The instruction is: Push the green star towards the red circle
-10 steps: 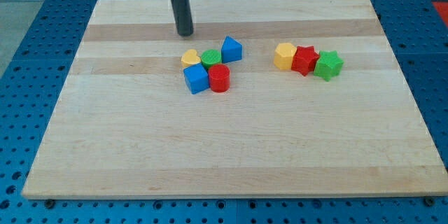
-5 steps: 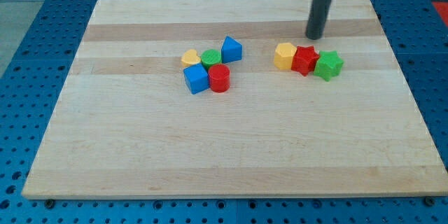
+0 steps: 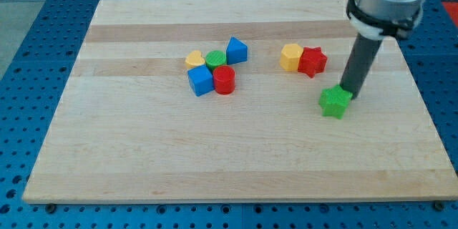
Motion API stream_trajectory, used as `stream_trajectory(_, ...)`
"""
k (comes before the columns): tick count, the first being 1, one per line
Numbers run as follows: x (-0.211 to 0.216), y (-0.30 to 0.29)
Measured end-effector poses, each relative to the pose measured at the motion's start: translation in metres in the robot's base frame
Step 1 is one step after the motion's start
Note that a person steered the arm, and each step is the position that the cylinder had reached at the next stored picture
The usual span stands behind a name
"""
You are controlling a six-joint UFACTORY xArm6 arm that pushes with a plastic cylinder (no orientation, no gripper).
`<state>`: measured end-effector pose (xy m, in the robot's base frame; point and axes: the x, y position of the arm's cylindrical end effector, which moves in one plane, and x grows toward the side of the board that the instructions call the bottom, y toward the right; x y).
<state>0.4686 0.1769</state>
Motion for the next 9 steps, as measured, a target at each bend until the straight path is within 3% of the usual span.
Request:
stream_trajectory(3,0.063,-0.034)
stream_trajectory(9,0.031,-0.065)
